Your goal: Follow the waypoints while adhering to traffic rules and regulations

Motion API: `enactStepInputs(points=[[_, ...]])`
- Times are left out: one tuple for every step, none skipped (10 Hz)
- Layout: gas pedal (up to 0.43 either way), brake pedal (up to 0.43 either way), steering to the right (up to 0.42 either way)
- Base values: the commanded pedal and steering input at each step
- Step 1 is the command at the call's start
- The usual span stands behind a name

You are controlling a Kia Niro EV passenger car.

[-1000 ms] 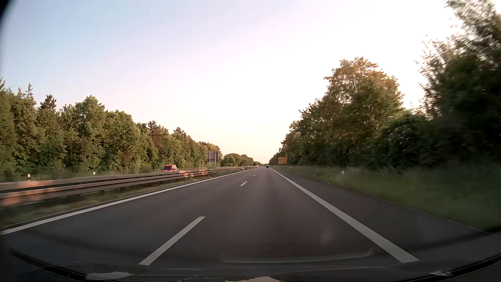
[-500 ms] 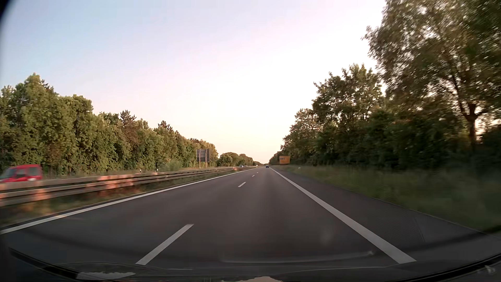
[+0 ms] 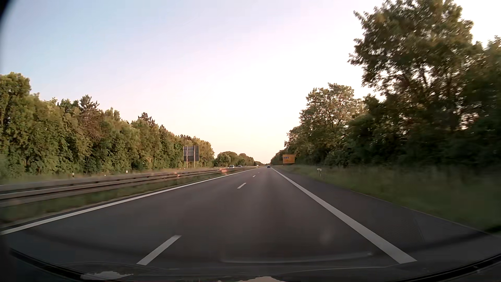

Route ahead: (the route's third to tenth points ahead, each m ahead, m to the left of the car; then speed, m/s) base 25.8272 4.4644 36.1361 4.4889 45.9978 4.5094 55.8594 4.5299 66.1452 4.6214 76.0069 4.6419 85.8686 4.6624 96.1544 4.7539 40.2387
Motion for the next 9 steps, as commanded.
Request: enactStepInputs(points=[[0.398, 0.018, -0.001], [0.398, 0.006, -0.001], [0.398, 0.018, 0.0], [0.398, 0.018, 0.0], [0.398, 0.018, 0.0], [0.409, 0.018, 0.0], [0.421, 0.018, 0.0], [0.421, 0.018, 0.0], [0.421, 0.018, 0.0]])
